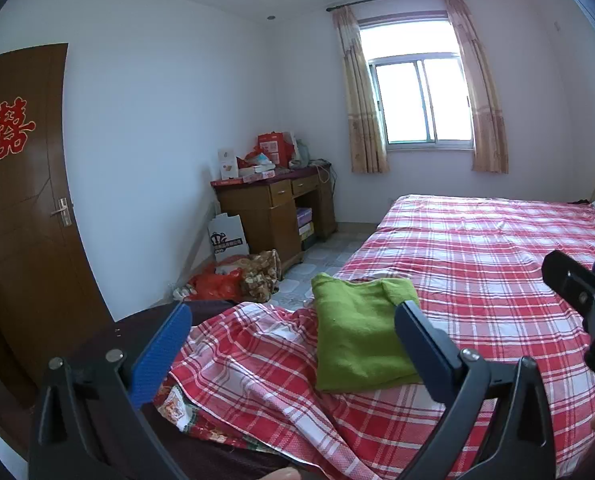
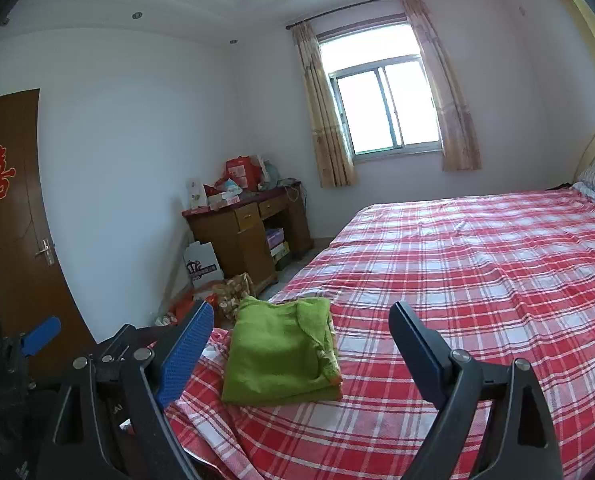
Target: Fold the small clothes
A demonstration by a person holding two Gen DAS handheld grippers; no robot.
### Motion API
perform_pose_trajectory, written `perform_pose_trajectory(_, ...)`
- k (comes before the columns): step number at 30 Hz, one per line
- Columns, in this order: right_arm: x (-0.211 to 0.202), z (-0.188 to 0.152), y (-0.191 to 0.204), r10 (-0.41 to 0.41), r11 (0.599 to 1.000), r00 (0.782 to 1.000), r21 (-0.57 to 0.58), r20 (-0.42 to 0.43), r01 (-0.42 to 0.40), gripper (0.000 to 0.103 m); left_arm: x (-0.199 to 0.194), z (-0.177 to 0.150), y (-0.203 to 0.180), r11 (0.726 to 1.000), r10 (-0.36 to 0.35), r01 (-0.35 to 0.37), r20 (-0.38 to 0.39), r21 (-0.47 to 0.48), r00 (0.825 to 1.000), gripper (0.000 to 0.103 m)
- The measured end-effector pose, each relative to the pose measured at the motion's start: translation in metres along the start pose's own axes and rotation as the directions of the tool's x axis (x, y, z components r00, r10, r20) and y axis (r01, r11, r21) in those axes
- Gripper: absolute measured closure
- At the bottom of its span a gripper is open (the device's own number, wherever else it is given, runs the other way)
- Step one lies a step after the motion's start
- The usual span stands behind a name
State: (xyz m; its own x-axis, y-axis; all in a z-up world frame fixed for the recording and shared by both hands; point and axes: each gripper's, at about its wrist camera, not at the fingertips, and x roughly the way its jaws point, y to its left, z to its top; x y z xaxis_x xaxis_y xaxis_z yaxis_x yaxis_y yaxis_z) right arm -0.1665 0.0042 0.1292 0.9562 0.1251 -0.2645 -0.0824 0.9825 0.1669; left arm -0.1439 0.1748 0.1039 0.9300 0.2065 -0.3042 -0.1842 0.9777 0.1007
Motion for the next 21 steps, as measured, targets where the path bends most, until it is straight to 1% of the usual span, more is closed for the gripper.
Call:
perform_pose_trajectory(13, -0.0005, -0.0015, 0.0008, -0.004, 1.0, 1.0, -0.004, -0.004, 0.004, 0.013, -0.0008, -0.0006, 0.0015, 1.0, 0.013, -0.013, 0.001, 0.003, 1.0, 0.0)
perform_pose_trajectory(21, -0.0026, -0.0016, -0.0008, -0.012, 1.0, 1.0, -0.002, 0.006, 0.012, 0.013, 0.0027, 0.0005, 0.0006, 1.0, -0.01, 0.01, -0.015, -0.003, 1.0, 0.0)
